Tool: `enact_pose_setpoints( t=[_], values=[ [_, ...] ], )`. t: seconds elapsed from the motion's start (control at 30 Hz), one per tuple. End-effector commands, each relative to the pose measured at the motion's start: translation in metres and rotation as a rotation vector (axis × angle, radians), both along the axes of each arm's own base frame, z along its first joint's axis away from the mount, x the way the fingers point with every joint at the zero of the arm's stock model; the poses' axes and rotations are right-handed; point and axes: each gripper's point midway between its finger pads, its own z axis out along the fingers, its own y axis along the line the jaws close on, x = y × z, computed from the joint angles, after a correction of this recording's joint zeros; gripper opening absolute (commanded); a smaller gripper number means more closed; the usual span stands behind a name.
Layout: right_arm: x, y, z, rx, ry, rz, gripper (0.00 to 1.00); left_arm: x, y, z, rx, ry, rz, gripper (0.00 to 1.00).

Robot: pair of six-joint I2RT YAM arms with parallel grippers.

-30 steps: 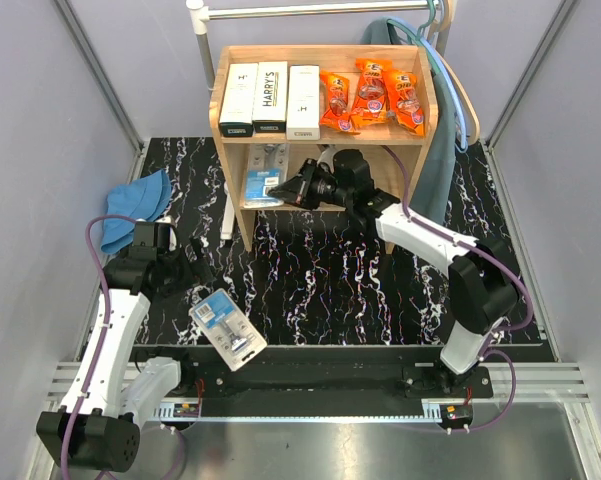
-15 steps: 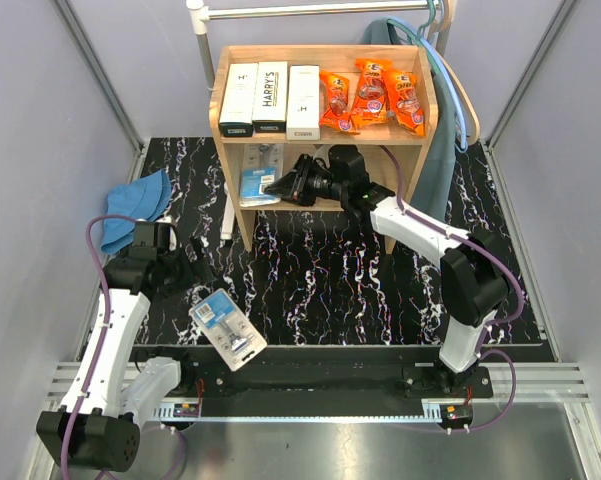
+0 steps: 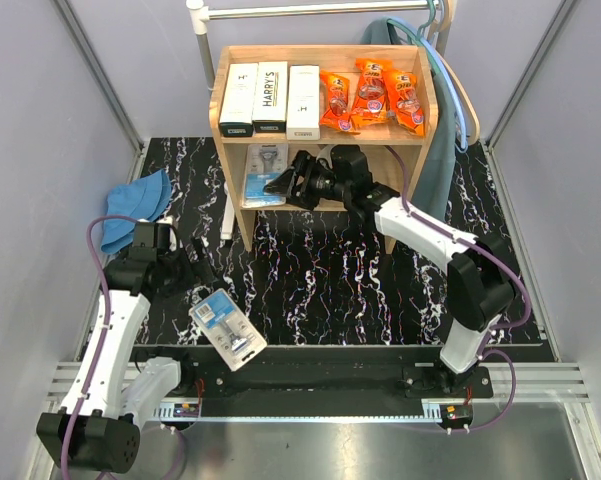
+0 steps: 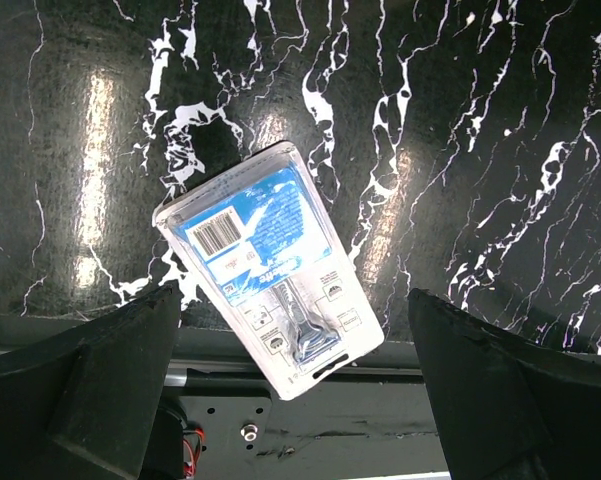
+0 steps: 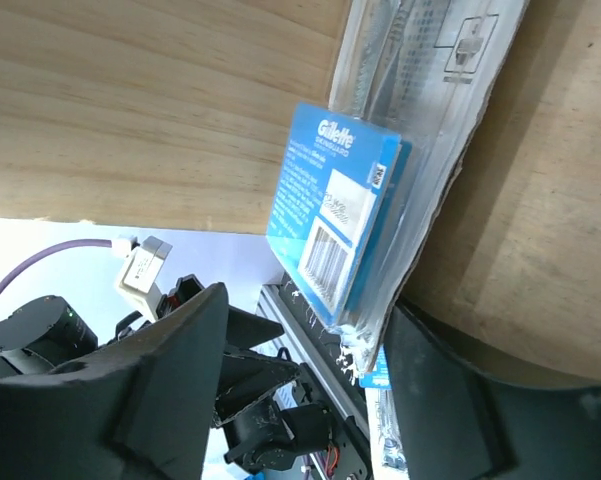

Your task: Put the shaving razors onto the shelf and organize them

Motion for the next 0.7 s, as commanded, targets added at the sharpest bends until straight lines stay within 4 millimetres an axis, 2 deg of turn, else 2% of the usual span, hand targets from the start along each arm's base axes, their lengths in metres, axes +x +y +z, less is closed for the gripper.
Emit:
enact_pose_setpoints(
  t=[0.0, 0.1, 0.27, 0.43, 0.5, 0.67],
  values=[
    [-0.004, -0.008, 0.014, 0.005, -0.021, -0.018, 0.73, 0.011, -0.005, 0.014, -0.023, -0.088, -0.034, 0.99],
    [-0.006, -0.011, 0.010, 0.000, -0.005, -0.034, 0.80, 0.013, -0.010, 0.020, -0.048, -0.108, -0.049, 0.99],
    [-0.010, -0.013, 0.004, -0.004, 0.015, -0.037, 0.83, 0.029, -0.036, 0.061, -0.191, -0.262, -0.103, 0.98],
    [-0.015, -0.017, 0.000, -0.005, 0.034, -0.046, 0.85, 0.045, -0.057, 0.093, -0.308, -0.340, -0.158, 0.90],
    [-0.016, -0.018, -0.001, -0.005, 0.041, -0.050, 0.85, 0.049, -0.060, 0.100, -0.320, -0.358, -0.168, 0.87],
    [-0.024, -0.020, -0.009, -0.015, 0.060, -0.054, 0.87, 0.049, -0.060, 0.098, -0.317, -0.354, -0.173, 0.88]
  ],
)
